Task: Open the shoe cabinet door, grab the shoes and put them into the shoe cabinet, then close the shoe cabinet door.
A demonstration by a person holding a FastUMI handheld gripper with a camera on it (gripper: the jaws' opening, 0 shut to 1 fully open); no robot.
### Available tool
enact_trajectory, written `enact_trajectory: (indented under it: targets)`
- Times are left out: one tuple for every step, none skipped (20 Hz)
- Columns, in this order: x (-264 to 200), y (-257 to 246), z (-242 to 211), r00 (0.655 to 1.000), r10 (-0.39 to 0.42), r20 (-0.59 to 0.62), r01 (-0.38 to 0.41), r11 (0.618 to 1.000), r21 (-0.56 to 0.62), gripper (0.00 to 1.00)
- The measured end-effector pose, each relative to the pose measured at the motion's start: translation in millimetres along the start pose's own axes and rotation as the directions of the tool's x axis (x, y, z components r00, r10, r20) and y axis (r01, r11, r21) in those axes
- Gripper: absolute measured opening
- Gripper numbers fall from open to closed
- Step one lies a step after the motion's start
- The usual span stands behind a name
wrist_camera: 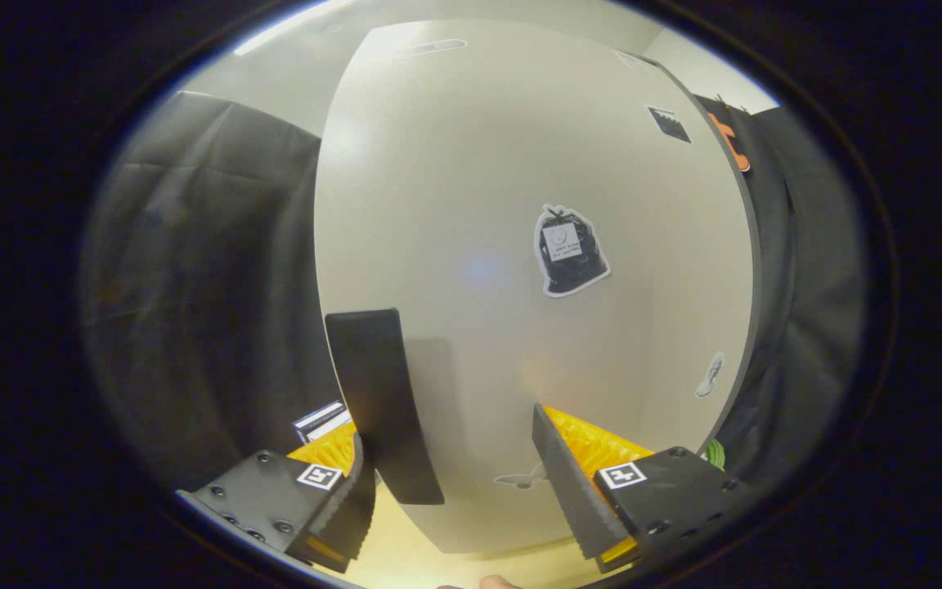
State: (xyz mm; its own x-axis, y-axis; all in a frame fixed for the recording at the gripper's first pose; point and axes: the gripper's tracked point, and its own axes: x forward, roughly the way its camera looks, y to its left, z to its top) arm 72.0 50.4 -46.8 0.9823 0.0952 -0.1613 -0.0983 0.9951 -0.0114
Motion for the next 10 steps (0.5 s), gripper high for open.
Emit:
enact_trajectory:
  targets:
    - [3, 2, 1, 1.000, -0.008, 0.004, 0.008, 1.000, -0.003, 0.98]
    - [6, 4, 1, 1.000, -0.016, 0.007, 0.016, 1.000, -0.005, 0.98]
    - [10, 5, 2, 1.000, -0.025, 0.010, 0.025, 1.000, -0.008, 0.98]
    - [14, 5, 3, 0.999, -0.033, 0.010, 0.033, 0.999, -0.009, 0.98]
    - [18, 6, 5, 0.999, -0.042, 0.011, 0.042, 0.999, -0.009, 0.98]
    - [21, 9, 4, 0.999, -0.052, 0.012, 0.052, 0.999, -0.008, 0.98]
    - [22, 10, 4, 0.998, -0.060, 0.013, 0.060, 0.998, -0.008, 0.98]
    - [24, 12, 4, 0.998, -0.067, 0.015, 0.067, 0.998, -0.009, 0.98]
    - [27, 14, 3, 0.997, -0.073, 0.017, 0.073, 0.997, -0.008, 0.98]
    - [29, 16, 3, 0.997, -0.078, 0.018, 0.079, 0.997, -0.006, 0.99]
